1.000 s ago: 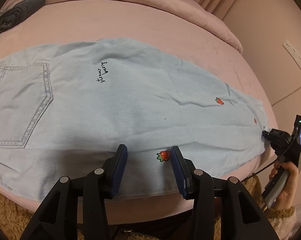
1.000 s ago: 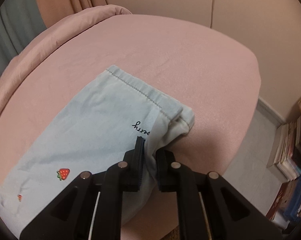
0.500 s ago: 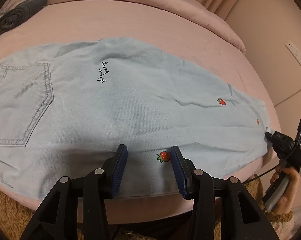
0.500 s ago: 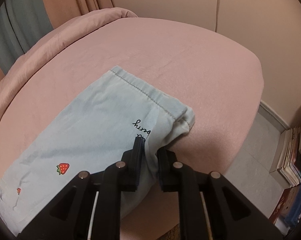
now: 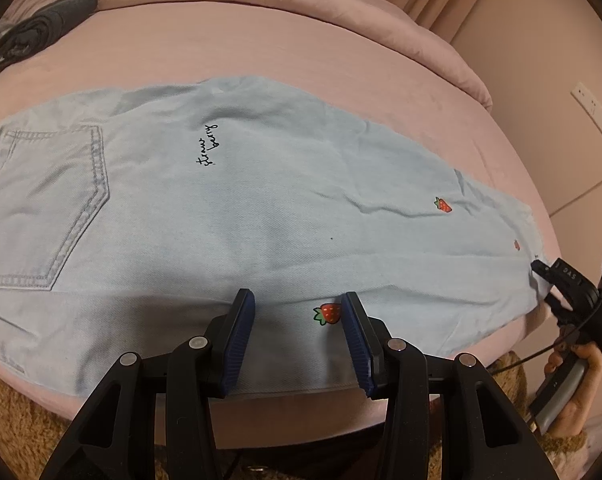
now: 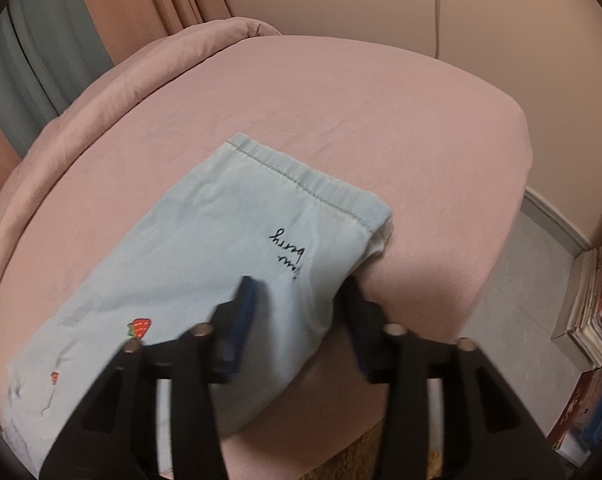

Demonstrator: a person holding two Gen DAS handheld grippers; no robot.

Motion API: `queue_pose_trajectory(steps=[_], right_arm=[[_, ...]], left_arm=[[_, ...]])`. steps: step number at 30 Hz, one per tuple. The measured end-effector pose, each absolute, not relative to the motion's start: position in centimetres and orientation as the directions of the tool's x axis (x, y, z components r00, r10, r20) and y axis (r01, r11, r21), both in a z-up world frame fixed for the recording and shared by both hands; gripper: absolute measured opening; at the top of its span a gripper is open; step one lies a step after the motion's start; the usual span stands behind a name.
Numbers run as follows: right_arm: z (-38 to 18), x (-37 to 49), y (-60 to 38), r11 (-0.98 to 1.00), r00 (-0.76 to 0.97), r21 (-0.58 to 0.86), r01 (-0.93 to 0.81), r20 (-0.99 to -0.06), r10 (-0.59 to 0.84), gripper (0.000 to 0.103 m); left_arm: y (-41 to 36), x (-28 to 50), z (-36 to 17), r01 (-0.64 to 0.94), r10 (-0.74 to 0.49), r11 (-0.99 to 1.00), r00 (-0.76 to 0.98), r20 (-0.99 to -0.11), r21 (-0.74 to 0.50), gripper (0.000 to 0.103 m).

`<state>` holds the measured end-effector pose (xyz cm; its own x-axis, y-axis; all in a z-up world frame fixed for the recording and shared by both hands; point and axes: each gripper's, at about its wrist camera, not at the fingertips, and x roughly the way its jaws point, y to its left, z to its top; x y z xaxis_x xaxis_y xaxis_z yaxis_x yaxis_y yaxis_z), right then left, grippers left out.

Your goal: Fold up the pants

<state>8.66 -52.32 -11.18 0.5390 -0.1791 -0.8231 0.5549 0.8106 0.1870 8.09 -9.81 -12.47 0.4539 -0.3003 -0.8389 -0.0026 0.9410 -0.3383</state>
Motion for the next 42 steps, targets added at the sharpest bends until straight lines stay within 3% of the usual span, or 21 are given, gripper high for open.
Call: queue_pose_trajectory(steps=[5,14,18,20,23,27,32,38,42], right_arm=[[-10.7,8.3,-52.2,0.808,0.523,0.16,0.567,-0.827,-0.204,0.068],[-11.4,7.5,-54.0,0.763,0.569,0.311,0.566,-0.818,-0.089,0.072],[-11.7,8.3,-53.0,0.79,0.574,0.296,0.536,-0.814,-0.084,0.075],[-11.7,8.9,-52.7,0.79,0.614,0.369,0.49,-0.789,-0.013,0.074],[-12.2,10.2,-52.4,0.79,0.632,0.407,0.459,-0.774,0.032,0.067],[-11.9,10.5,-51.9,0.797,0.61,0.314,0.516,-0.788,-0.084,0.012],[-7.6,8.8,-50.3,0.854,0.697,0.267,0.446,-0.702,-0.145,0.006],[-0.8,7.1,-42.3,0.963,0.825,0.239,0.126,-0.564,0.032,0.007],[-0.3,6.3,-35.6,0.972,0.795,0.201,-0.118,-0.568,0.214,0.007]], left_arm=[[-9.6,8.1,-12.5,-0.008,-0.308,0.937,0.454,-0.836,-0.35,0.045],[-9.7,8.0,-12.4,-0.011,-0.295,0.941,0.455,-0.84,-0.337,0.045],[-9.7,8.0,-12.5,-0.015,-0.295,0.941,0.456,-0.84,-0.339,0.045],[-9.7,8.0,-12.5,-0.011,-0.297,0.941,0.457,-0.838,-0.34,0.045],[-9.5,8.0,-12.5,-0.015,-0.308,0.935,0.456,-0.835,-0.353,0.045],[-8.7,8.0,-12.4,-0.012,-0.334,0.925,0.454,-0.826,-0.381,0.045],[-7.3,7.7,-11.8,-0.03,-0.385,0.894,0.46,-0.8,-0.447,0.045],[-6.0,6.5,-9.6,-0.03,-0.37,0.893,0.52,-0.77,-0.45,0.045],[-4.1,6.0,-8.7,-0.048,-0.382,0.874,0.55,-0.743,-0.484,0.045]])
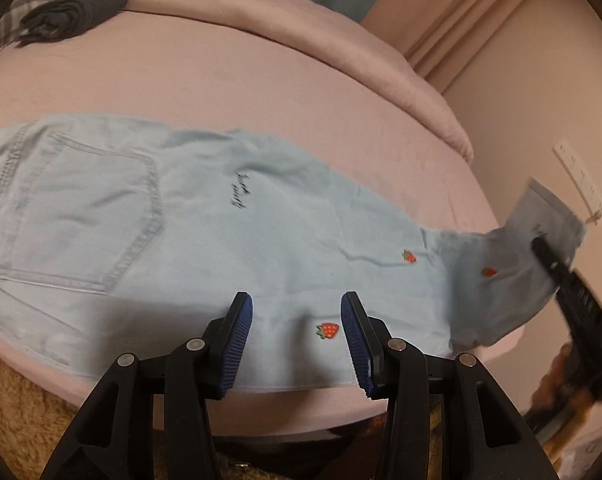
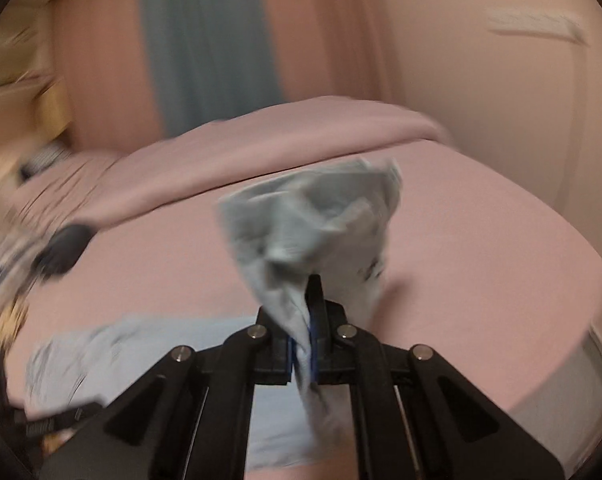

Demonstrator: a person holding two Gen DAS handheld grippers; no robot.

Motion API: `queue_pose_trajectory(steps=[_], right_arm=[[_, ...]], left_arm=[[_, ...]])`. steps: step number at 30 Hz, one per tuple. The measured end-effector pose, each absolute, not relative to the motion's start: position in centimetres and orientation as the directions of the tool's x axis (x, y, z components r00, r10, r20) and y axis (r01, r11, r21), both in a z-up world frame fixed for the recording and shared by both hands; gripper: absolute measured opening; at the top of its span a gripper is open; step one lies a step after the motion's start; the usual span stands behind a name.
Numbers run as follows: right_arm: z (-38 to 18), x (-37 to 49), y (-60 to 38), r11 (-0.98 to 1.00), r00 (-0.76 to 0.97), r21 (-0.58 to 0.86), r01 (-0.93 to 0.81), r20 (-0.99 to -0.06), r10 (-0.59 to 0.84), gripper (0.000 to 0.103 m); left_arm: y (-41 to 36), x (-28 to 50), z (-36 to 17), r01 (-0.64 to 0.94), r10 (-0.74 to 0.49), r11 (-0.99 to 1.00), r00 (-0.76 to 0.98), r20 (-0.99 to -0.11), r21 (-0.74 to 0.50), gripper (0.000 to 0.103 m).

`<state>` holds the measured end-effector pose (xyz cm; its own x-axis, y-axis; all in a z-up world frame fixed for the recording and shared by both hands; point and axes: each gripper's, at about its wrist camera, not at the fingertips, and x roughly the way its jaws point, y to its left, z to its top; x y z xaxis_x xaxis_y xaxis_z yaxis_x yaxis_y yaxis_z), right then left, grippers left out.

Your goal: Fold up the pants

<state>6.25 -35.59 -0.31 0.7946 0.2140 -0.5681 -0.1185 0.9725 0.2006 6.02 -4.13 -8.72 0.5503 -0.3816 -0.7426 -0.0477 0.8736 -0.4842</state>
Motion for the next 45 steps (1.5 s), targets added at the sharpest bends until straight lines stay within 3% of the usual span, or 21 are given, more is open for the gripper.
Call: queue_pose_trajectory(steps=[3,6,9,12,17,23,28,32,34,36,38,45], right_arm=[[-2.7,6.5,-30.7,0.931,0.681,0.221,-0.29,-0.636,0.363,0.007],[-6.8,6.9,-26.6,0.895,0.547,0.223,-0.386,-0.726,0.417,0.007],[-11.2,7.5,-24.0,0.909,0.464,0.141,-0.392,-0.823,0.328,0.009],[-11.1,6.9,-23.3,0.91,0.497,0.081,-0.406,-0.816,0.295,0.01],[-10.8,7.4,-25.0,0.911,0.486,0.14,-0.388,-0.809,0.332,0.009],[-8.0,6.2,-23.5,0.896,0.559,0.144,-0.42,-0.737,0.38,0.01],[-11.3,7.1,-22.0,0.9,0.488,0.12,-0.418,-0.806,0.334,0.011],[-10.9,6.4,-21.7,0.9,0.513,0.065,-0.432,-0.802,0.305,0.012],[-10.5,6.3,-22.1,0.899,0.495,0.088,-0.429,-0.81,0.316,0.022],[-10.0,6.2,-22.6,0.889,0.465,0.147,-0.434,-0.809,0.36,0.051],[-9.4,6.0,-22.9,0.876,0.45,0.199,-0.439,-0.795,0.406,0.062],[-6.3,4.4,-23.7,0.851,0.493,0.266,-0.453,-0.721,0.488,0.075]], left_arm=[[-2.4,5.9,-9.1,-0.099,-0.355,0.869,0.559,-0.75,-0.485,0.045],[-0.7,5.7,-9.9,-0.141,-0.347,0.858,0.548,-0.761,-0.493,0.045],[0.3,5.4,-10.5,-0.16,-0.364,0.84,0.544,-0.756,-0.519,0.045],[0.5,5.4,-10.5,-0.155,-0.374,0.835,0.544,-0.751,-0.528,0.045],[0.3,5.4,-10.8,-0.143,-0.365,0.849,0.537,-0.76,-0.509,0.045],[1.1,5.2,-10.9,-0.146,-0.361,0.854,0.525,-0.771,-0.499,0.045],[1.2,5.3,-10.9,-0.143,-0.36,0.856,0.524,-0.772,-0.496,0.045],[1.8,4.9,-10.8,-0.148,-0.36,0.855,0.52,-0.774,-0.497,0.045],[1.8,4.8,-10.7,-0.149,-0.357,0.857,0.521,-0.776,-0.494,0.045],[1.8,4.7,-10.4,-0.146,-0.352,0.862,0.519,-0.779,-0.486,0.045],[1.6,4.9,-10.0,-0.14,-0.352,0.863,0.522,-0.777,-0.486,0.045],[0.8,6.1,-7.9,-0.09,-0.398,0.846,0.549,-0.735,-0.526,0.045]])
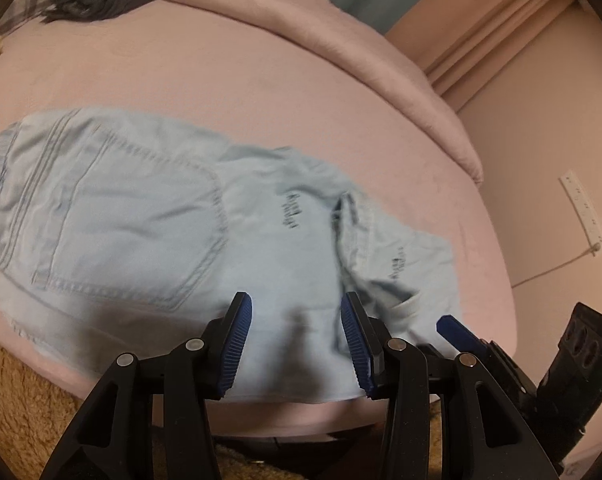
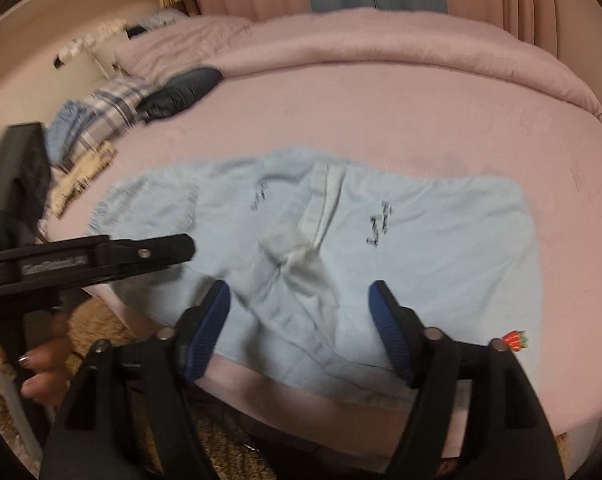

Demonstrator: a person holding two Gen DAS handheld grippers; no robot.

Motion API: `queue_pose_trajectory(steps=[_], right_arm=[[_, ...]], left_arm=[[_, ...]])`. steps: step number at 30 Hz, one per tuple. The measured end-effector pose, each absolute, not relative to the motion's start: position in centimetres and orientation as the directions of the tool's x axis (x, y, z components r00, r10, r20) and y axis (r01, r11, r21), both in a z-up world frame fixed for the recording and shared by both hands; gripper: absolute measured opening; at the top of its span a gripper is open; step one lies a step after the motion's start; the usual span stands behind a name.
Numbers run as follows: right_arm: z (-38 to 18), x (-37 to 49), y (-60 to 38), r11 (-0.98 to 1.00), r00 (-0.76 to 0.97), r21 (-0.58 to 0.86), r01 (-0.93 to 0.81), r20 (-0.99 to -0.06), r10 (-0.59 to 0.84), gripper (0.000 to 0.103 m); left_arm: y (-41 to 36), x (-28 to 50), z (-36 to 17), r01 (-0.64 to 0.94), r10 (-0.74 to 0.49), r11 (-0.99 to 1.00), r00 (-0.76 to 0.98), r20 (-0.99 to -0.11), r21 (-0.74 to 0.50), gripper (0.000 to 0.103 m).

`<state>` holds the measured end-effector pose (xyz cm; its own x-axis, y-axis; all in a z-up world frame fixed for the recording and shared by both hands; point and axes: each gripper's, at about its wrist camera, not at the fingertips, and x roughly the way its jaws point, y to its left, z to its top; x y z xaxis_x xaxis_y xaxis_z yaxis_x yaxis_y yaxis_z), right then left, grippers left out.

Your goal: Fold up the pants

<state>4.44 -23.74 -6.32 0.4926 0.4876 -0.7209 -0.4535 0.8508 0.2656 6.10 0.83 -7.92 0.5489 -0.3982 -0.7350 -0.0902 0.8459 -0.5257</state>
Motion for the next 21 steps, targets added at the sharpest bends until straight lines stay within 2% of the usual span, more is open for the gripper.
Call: queue_pose_trajectory(steps=[2,5,7,9,11,18,21], right_arm=[[-5.4,4.2,-25.1,0.844,0.515,0.287,-0.453,-0.689,0.51,0.075],[-5.4,4.5,-26.3,0.877,0.559,0.272,-0.395,-0.686,0.465,0.075],[-6.0,5.1,-27.5,0.897,0.571,0.278,-0.344,-0.696,0.435,0.07],[-7.0,5.8,-28.3,0.908,0.558,0.29,-0.301,-0.719,0.415,0.043],[-8.1,6.5,-28.9,0.911,0.535,0.307,-0.276,-0.738,0.411,0.031],[-11.1,7.0,-25.9,0.838,0.391,0.403,-0.369,-0.751,0.533,0.028],[-11.6,5.9,-23.3,0.853,0.392,0.305,-0.423,-0.787,0.476,0.028]], left_arm=[[0.1,6.7,-7.5,-0.055,-0.42,0.847,0.541,-0.729,-0.529,0.06],[-1.0,8.0,-7.4,-0.021,-0.443,0.85,0.513,-0.735,-0.526,0.063],[-1.9,9.3,-7.7,-0.002,-0.454,0.854,0.486,-0.746,-0.521,0.063],[-2.9,10.7,-8.0,0.003,-0.471,0.85,0.455,-0.756,-0.527,0.063],[-3.9,11.8,-8.5,0.015,-0.493,0.844,0.416,-0.765,-0.536,0.063],[-4.9,12.7,-10.0,0.0,-0.507,0.839,0.366,-0.78,-0.545,0.063],[-5.0,12.8,-10.4,-0.011,-0.508,0.837,0.353,-0.785,-0.547,0.063]])
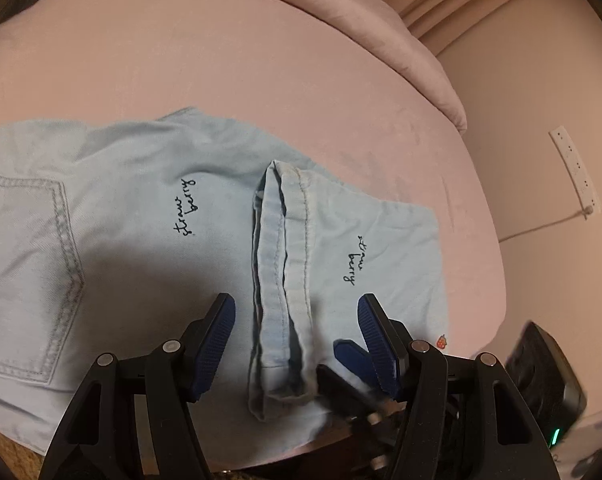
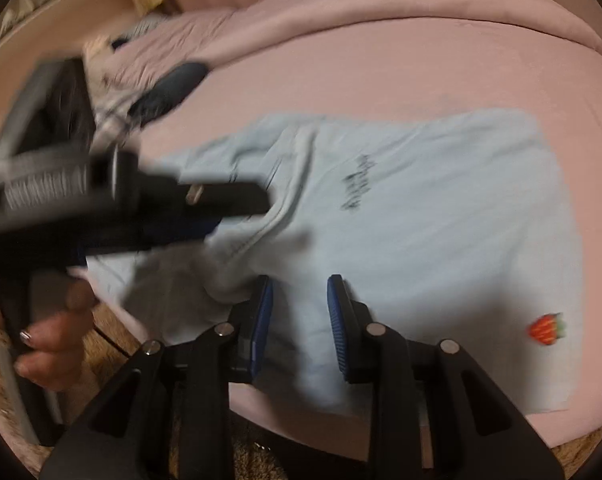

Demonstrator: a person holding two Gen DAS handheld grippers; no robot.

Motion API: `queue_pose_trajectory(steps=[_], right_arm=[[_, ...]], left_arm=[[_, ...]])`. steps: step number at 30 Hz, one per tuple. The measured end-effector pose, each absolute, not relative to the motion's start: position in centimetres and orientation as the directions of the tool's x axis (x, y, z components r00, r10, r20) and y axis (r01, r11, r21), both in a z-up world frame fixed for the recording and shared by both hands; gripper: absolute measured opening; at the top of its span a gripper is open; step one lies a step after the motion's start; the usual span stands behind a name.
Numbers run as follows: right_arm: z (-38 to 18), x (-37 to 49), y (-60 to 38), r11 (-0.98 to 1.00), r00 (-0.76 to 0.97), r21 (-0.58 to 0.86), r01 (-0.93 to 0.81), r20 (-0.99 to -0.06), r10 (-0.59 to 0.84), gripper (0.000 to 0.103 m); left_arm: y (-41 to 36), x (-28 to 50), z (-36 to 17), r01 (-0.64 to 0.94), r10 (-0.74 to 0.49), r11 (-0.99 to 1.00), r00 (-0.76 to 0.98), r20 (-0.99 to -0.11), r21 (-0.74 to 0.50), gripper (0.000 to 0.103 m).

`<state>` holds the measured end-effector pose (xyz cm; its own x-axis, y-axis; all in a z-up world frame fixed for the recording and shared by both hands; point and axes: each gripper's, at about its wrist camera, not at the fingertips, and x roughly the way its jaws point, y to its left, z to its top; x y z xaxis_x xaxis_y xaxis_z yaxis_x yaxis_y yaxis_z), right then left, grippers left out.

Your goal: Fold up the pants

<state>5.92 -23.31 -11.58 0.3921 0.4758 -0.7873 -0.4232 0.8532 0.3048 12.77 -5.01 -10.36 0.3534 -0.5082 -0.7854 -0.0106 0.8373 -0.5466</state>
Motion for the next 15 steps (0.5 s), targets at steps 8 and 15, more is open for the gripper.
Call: queue_pose_trajectory(steps=[8,15], right_arm=[[-11.1,5.6,-23.7,0.851,0.369,0.32,-0.417,-0.796,0.48,0.029],[-9.9,5.9,-26.2,0.913,0.457,0.249,-0.325,-0.804,0.381,0.047]], left_arm=[[-6.6,11.3,-11.3,0.01,-0.376,0.914,0.399,-0.836,-0.406,0.018],[-6.4,9.8,-8.7,0.032,-0.363,0.916,0.488,-0.794,-0.399,0.007]])
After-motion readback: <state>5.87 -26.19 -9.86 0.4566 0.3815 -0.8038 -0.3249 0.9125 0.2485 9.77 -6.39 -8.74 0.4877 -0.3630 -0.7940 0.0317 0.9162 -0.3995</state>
